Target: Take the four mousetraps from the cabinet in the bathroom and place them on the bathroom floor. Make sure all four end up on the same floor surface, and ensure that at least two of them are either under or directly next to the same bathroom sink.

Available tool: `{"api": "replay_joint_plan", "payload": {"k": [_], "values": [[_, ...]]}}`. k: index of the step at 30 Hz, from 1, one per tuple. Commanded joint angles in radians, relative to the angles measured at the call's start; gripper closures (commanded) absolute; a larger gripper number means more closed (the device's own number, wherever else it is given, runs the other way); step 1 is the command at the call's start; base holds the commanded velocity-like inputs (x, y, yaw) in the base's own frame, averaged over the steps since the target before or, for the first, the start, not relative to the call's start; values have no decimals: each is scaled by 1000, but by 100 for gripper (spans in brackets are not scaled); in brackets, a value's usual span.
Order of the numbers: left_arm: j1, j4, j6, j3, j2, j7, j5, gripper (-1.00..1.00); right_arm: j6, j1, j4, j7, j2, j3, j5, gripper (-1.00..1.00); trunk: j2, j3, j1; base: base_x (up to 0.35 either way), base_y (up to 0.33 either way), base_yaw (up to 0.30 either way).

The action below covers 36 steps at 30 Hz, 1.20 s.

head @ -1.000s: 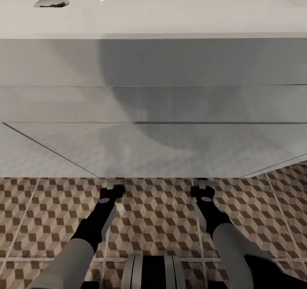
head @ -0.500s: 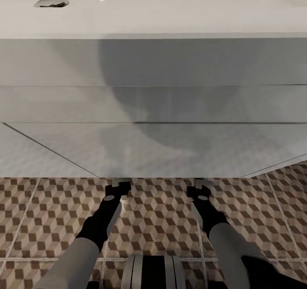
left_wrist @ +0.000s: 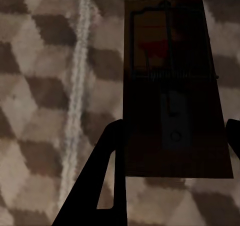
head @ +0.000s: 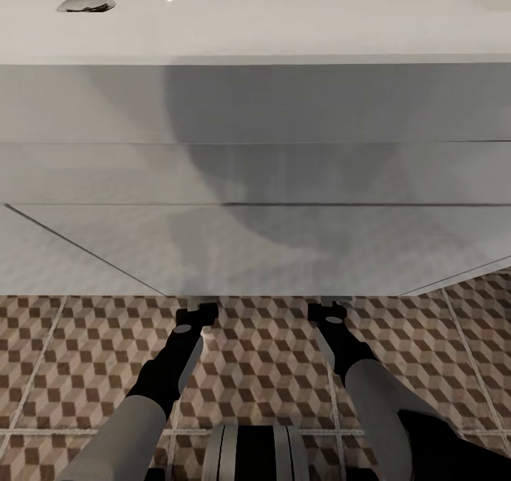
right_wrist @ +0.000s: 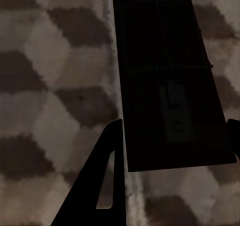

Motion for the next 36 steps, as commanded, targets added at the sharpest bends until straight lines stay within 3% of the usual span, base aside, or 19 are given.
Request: {"api": "replay_joint_plan", "payload": {"k": [1, 26, 36], "values": [[0, -3, 7, -3, 1, 8, -6, 100, 7, 0, -2, 1, 1, -5, 9, 100, 0, -1, 0, 0, 0, 0], [1, -14, 9, 3, -2, 10, -10, 100, 7, -1, -1, -7, 1, -5, 14, 100, 0, -1, 0, 0, 0, 0], [1, -39, 7, 3, -1, 10, -4, 100, 6, -1, -1, -9, 2, -4, 14, 100, -2, -35, 4, 0, 0, 0]]}}
